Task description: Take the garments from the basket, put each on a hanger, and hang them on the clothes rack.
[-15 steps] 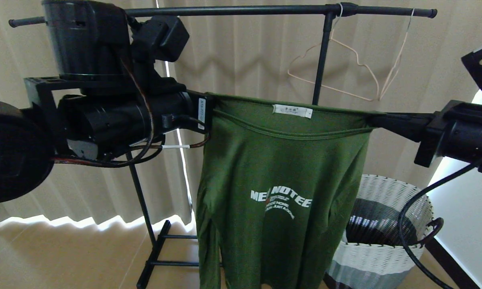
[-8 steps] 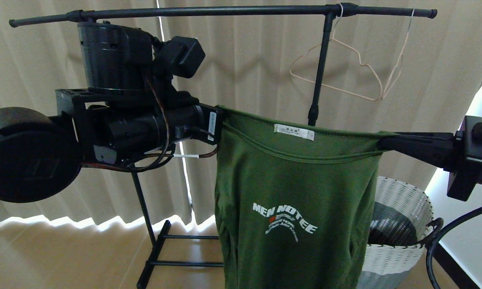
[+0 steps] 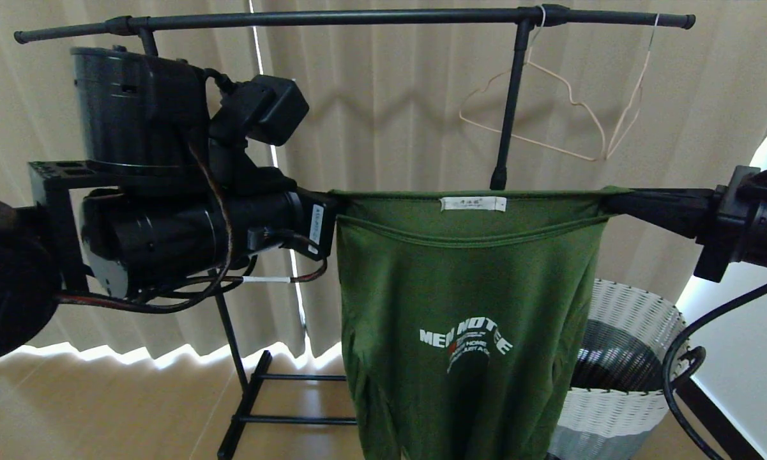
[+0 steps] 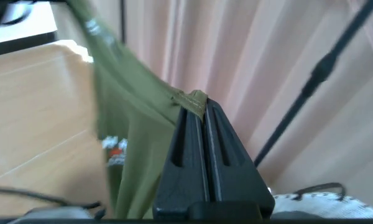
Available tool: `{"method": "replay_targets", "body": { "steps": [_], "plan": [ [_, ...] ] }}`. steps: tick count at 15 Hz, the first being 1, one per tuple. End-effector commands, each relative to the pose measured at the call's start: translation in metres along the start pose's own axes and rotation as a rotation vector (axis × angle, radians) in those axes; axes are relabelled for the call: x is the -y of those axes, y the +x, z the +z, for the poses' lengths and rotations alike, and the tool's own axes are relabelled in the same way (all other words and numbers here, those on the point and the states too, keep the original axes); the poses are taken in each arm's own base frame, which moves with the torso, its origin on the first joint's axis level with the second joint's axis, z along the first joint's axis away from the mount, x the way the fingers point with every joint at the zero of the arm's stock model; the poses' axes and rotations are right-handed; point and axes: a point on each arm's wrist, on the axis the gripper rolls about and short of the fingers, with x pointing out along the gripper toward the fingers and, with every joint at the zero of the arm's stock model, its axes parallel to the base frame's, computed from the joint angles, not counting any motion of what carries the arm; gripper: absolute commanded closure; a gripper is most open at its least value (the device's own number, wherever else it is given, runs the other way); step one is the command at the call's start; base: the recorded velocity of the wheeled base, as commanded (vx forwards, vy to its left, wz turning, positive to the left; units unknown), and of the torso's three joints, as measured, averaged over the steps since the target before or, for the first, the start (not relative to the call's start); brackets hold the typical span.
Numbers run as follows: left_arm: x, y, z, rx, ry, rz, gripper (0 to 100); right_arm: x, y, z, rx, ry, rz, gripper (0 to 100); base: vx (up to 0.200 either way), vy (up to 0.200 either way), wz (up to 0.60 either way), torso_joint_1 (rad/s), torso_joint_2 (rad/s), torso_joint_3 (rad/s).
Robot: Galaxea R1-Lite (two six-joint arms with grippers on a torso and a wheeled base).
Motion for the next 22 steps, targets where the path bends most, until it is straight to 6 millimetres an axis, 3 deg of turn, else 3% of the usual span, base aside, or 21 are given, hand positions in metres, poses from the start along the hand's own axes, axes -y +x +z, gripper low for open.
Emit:
{"method": "replay_targets", "body": {
  "steps": [1,5,10,18,19,22],
  "plan": [
    [0.002,-0.025,0.003,0.011,0.01,-0.027,100,0.012,0.022,-0.005,-0.02,0.008,-0.035,100,0.0,0.0,0.0,0.0,0.0,0.0],
    [0.002,-0.078,0.008,-0.014,0.015,-0.233,100,0.022,0.05,-0.002,0.013,-0.006,-0.035,100,0.0,0.0,0.0,0.0,0.0,0.0],
    [0.016,-0.098,0.002,-0.005,0.039,-0.319,100,0.028,0.076,0.005,0.033,-0.011,-0.013,100,0.0,0.0,0.0,0.0,0.0,0.0],
    [0.024,-0.094,0.01,0.032,0.081,-0.341,100,0.028,0.076,0.011,0.05,-0.017,-0.019,100,0.0,0.0,0.0,0.0,0.0,0.0],
    [0.009,-0.069,0.009,0.017,0.181,-0.172,100,0.026,0.062,0.02,0.08,-0.03,-0.051,100,0.0,0.0,0.0,0.0,0.0,0.0],
    [0.003,-0.028,0.006,0.092,0.267,0.018,100,0.02,0.044,0.03,0.115,-0.043,-0.078,100,0.0,0.0,0.0,0.0,0.0,0.0]
  ]
}}
